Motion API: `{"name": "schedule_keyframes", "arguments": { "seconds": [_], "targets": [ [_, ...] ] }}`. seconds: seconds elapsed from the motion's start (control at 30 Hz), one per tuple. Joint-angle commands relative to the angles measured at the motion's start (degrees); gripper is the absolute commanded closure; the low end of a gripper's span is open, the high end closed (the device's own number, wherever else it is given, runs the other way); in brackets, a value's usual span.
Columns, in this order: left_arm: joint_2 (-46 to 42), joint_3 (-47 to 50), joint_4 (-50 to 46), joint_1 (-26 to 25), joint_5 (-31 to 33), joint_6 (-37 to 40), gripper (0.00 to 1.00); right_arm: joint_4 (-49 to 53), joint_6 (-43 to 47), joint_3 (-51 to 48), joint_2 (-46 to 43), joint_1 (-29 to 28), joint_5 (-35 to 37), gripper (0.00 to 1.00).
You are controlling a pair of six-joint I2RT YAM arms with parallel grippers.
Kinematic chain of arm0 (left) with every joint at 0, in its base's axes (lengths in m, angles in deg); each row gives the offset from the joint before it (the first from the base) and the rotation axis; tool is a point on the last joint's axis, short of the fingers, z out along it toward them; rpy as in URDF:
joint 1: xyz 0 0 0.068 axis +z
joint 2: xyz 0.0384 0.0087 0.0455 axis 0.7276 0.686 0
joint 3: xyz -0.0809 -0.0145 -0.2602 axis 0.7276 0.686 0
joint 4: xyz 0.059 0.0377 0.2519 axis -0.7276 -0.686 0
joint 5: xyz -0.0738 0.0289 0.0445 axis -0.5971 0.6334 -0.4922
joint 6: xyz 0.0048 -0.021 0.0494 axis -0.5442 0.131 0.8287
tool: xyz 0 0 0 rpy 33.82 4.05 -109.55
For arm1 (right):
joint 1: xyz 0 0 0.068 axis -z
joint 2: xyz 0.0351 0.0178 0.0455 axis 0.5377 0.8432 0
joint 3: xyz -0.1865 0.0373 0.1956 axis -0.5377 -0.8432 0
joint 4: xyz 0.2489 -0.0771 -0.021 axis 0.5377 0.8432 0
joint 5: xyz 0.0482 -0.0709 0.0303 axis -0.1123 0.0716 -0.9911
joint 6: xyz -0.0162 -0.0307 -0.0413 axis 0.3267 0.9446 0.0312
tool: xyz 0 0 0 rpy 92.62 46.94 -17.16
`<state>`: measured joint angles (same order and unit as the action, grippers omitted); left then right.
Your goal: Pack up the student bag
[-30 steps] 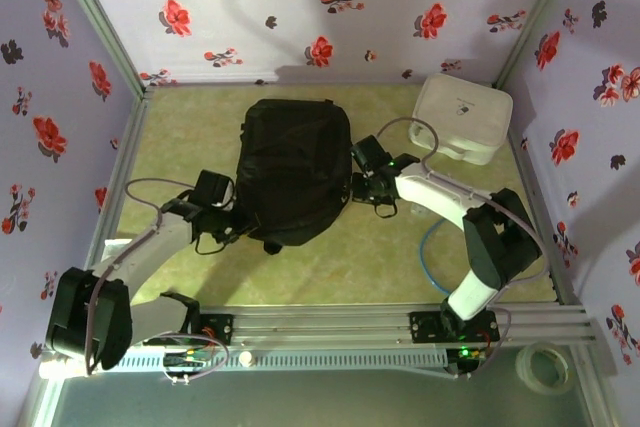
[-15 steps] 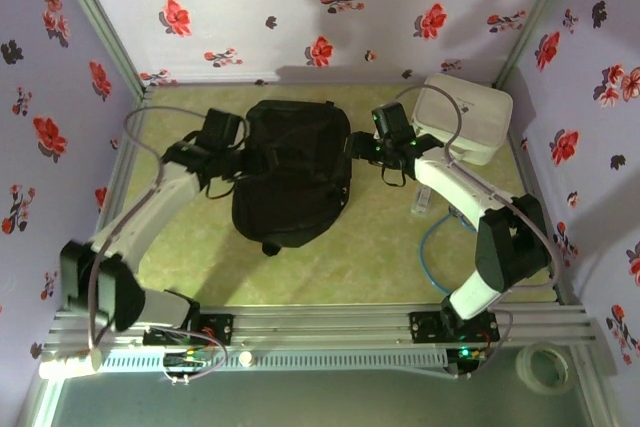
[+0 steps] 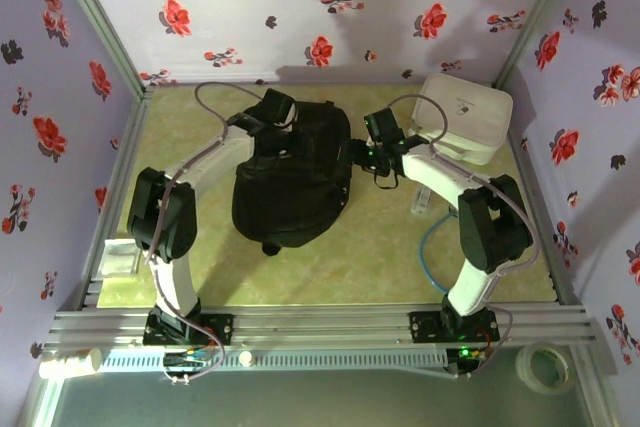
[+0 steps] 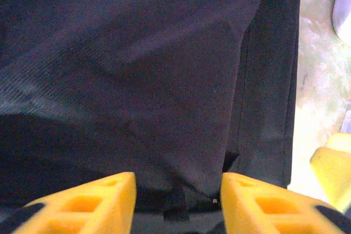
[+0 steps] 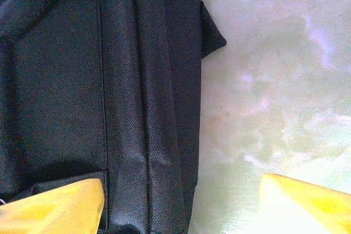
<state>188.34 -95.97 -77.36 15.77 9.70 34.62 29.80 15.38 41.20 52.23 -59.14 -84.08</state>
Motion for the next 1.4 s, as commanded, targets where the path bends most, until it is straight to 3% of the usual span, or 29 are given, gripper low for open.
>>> {"name": "schedule_keyframes", "arguments": {
  "seconds": [0.0, 0.2, 0.4, 0.57, 0.67, 0.73, 0.83, 0.9, 1.07, 1.37],
  "targets": [
    [1.7, -2.4, 0.4, -0.2, -0.3, -0.2, 0.64, -0.9, -1.3, 0.4, 1.2, 0.3, -1.2, 0.26],
    [2.4, -2.3, -0.2, -0.2, 0.3, -0.5, 0.75, -1.3, -1.4, 0.3, 1.7, 0.3, -0.7, 0.26],
    [1.9, -2.4, -0.3, -0.2, 0.5, -0.6, 1.00, -0.5, -1.4, 1.6, 4.1, 0.3, -0.5, 0.27],
    [0.6, -1.9, -0.6, -0.2, 0.6, 0.0, 1.00, 0.1, -1.4, 3.3, 7.0, 0.3, -2.0, 0.36],
    [-0.3, -1.5, -1.3, -0.1, 2.2, 1.1, 1.00, 0.1, -1.4, 4.4, 8.6, 0.3, -3.5, 0.51],
    [-1.0, -1.2, -2.5, 0.1, 4.3, 2.1, 1.00, 0.6, -1.4, 5.1, 9.6, 0.3, -3.0, 0.67],
    [-2.2, -0.4, -4.1, 0.9, 8.3, 3.5, 1.00, 5.1, -1.2, 7.0, 11.0, 0.3, 2.1, 0.86],
    [-3.0, 0.0, -5.3, 1.7, 11.1, 4.6, 1.00, 6.4, -1.4, 6.9, 11.2, 0.3, 6.3, 0.92],
    [-5.1, 1.9, -7.6, 5.0, 17.5, 5.2, 1.00, 8.2, -0.1, 7.1, 11.4, 0.7, 13.4, 0.98],
    [-11.3, 10.0, -7.5, 9.1, 20.2, 4.2, 1.00, 5.8, 10.1, 12.0, 14.8, 1.1, 13.5, 1.00]
  ]
}}
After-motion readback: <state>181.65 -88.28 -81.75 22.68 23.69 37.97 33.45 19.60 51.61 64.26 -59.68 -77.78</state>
